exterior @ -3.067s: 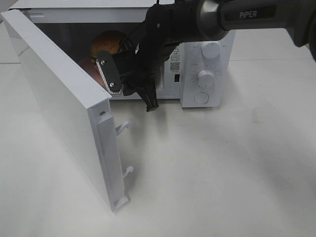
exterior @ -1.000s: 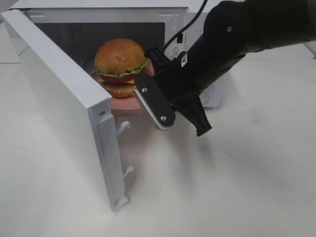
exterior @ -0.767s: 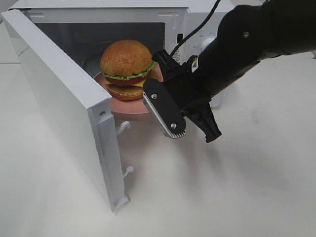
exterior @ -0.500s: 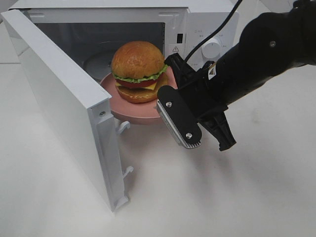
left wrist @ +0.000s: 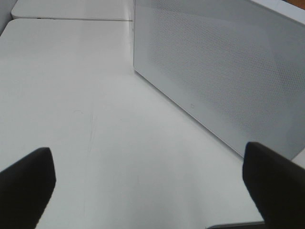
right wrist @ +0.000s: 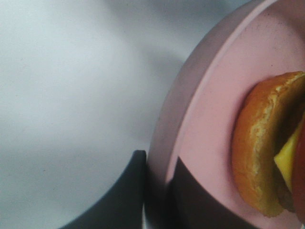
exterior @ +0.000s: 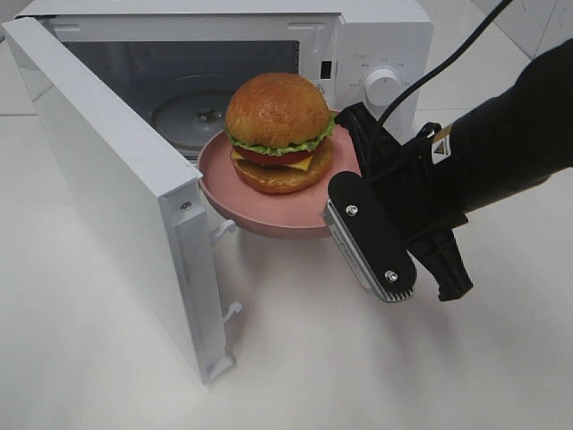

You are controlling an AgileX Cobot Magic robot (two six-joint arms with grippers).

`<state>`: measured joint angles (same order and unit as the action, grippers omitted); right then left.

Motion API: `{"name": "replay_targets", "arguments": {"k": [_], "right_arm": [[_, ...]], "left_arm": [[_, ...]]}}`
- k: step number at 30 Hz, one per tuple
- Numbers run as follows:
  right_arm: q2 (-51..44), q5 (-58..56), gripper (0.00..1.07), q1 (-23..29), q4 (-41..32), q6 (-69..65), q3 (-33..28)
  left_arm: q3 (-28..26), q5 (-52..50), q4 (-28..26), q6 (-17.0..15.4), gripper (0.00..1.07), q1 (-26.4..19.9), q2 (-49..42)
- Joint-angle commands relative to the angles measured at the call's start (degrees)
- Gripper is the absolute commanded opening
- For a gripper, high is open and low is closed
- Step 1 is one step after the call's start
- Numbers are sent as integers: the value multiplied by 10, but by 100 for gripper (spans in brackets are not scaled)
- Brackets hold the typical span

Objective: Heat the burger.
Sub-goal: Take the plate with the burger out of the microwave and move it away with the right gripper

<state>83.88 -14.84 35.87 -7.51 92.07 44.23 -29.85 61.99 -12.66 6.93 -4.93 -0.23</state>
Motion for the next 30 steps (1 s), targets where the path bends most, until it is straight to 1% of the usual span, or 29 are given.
{"name": "replay_targets", "arguments": {"k": [1, 16, 22, 23, 25, 26, 27, 29, 30], "right_arm": [[-32, 36, 0, -1, 1, -6, -13], [-117, 26, 0, -1, 18, -49, -77], [-150, 10, 0, -1, 22, -56, -95], [-164, 1, 0, -1, 38, -73, -100], [-170, -1, 0, -1, 46, -81, -103], [-184, -11, 0, -1, 65, -105, -107], [-184, -11, 0, -1, 65, -105, -107], [-206, -26, 0, -1, 96, -138, -113], [-206, -26, 0, -1, 96, -138, -113]], "left_arm": [[2, -7, -6, -3, 100, -1, -3], [2, -7, -6, -3, 100, -1, -3], [2, -7, -6, -3, 100, -1, -3], [2, -7, -6, -3, 100, -1, -3], [2, -7, -6, -3, 100, -1, -3], [2, -7, -6, -3, 100, -1, -3], [2, -7, -6, -3, 100, -1, -3], [2, -7, -6, -3, 100, -1, -3], [2, -7, -6, -3, 100, -1, -3]]}}
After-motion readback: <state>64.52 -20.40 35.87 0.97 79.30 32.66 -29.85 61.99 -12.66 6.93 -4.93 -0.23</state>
